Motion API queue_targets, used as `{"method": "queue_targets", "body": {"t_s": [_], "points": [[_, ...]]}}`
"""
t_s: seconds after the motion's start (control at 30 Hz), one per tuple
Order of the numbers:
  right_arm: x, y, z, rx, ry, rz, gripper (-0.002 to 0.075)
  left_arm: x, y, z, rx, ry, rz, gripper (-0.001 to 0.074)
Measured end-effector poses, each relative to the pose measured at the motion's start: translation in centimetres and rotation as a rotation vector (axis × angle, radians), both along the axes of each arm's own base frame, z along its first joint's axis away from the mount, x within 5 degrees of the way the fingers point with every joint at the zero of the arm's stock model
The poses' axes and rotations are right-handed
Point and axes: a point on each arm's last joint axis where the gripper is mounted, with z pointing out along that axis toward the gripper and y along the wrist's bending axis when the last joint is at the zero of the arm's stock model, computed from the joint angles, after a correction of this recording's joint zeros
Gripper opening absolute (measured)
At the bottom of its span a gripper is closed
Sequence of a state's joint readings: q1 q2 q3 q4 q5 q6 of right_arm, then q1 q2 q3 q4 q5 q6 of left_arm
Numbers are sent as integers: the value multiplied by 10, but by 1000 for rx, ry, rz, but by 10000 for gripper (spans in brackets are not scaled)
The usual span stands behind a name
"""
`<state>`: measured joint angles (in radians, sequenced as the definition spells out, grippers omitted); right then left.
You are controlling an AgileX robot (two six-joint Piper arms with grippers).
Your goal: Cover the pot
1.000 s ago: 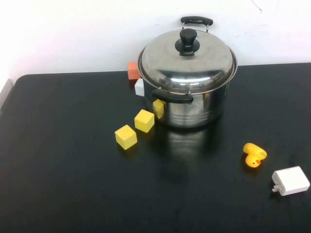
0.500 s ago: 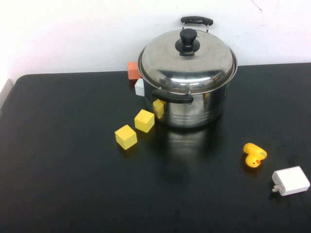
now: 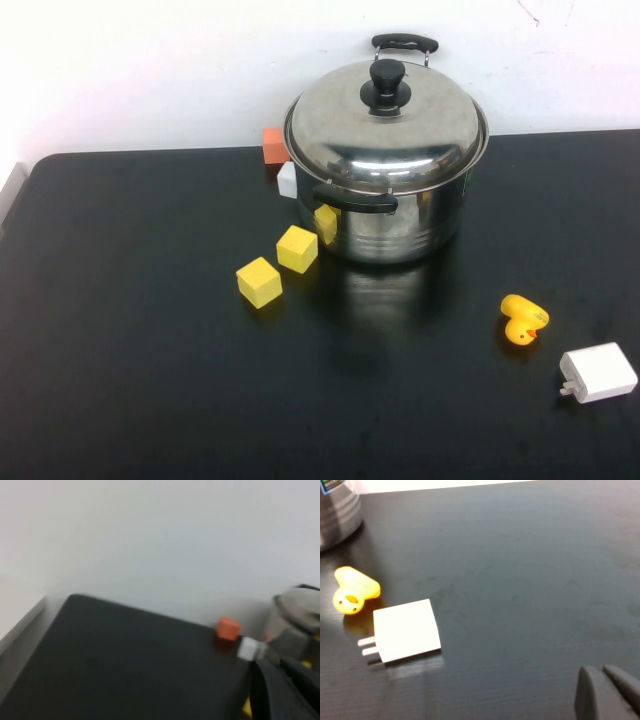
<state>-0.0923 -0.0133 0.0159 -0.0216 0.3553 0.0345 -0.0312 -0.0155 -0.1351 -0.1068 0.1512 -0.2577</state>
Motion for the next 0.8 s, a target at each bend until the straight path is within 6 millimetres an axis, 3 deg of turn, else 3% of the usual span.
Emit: {"method": "queue_targets", "body": {"t_s": [0.2, 0.5, 0.8], "points": [[0, 0, 0, 0, 0, 0, -2, 9, 6, -47, -9, 114, 103, -1], [0, 0, 0, 0, 0, 0, -2, 8, 6, -63, 89, 272, 96, -1], [0, 0, 0, 0, 0, 0, -2, 7, 6, -63, 89, 279, 93, -1]]}}
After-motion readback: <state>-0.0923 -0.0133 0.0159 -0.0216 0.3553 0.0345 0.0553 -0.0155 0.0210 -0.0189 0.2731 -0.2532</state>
